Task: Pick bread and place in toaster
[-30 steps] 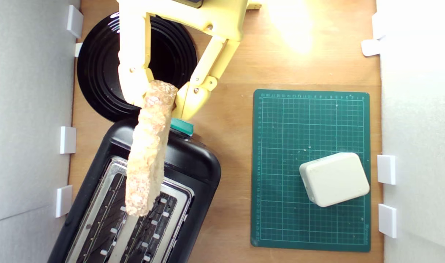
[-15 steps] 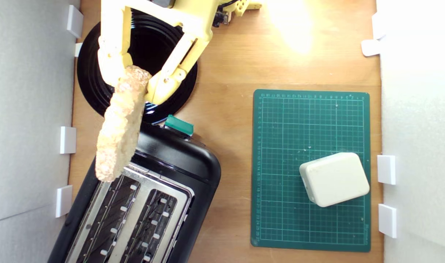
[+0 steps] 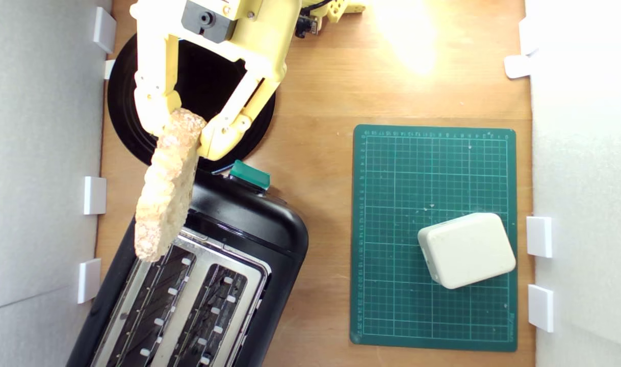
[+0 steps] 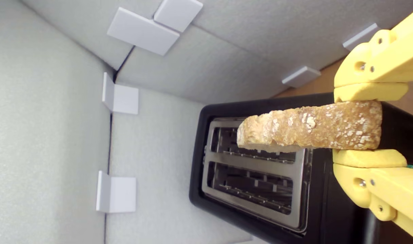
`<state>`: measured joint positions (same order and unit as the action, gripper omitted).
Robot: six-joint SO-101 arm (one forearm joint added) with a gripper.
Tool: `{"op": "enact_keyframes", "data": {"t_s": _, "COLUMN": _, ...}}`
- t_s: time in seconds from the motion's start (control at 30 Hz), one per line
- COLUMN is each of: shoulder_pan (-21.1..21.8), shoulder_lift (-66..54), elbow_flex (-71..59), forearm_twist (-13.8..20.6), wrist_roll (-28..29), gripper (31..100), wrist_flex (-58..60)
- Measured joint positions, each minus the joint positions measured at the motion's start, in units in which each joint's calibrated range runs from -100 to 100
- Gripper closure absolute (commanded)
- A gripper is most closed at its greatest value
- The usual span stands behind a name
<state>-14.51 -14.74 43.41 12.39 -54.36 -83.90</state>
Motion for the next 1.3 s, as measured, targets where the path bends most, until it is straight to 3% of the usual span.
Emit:
{"op": "enact_keyframes", "data": {"t_s": 0.57, "shoulder_pan": -0.1, "shoulder_lift": 7.0, "elbow_flex": 0.0, "forearm_twist": -1.1, "wrist_roll": 0.4, "gripper": 74.8, "wrist_flex": 8.1}}
{"op": "enact_keyframes", "data": {"t_s": 1.3, "shoulder_pan": -1.8, "shoulder_lift": 11.2, "elbow_flex": 0.0, "forearm_twist": -1.1, "wrist_roll": 1.3, "gripper": 74.8, "wrist_flex": 8.6}}
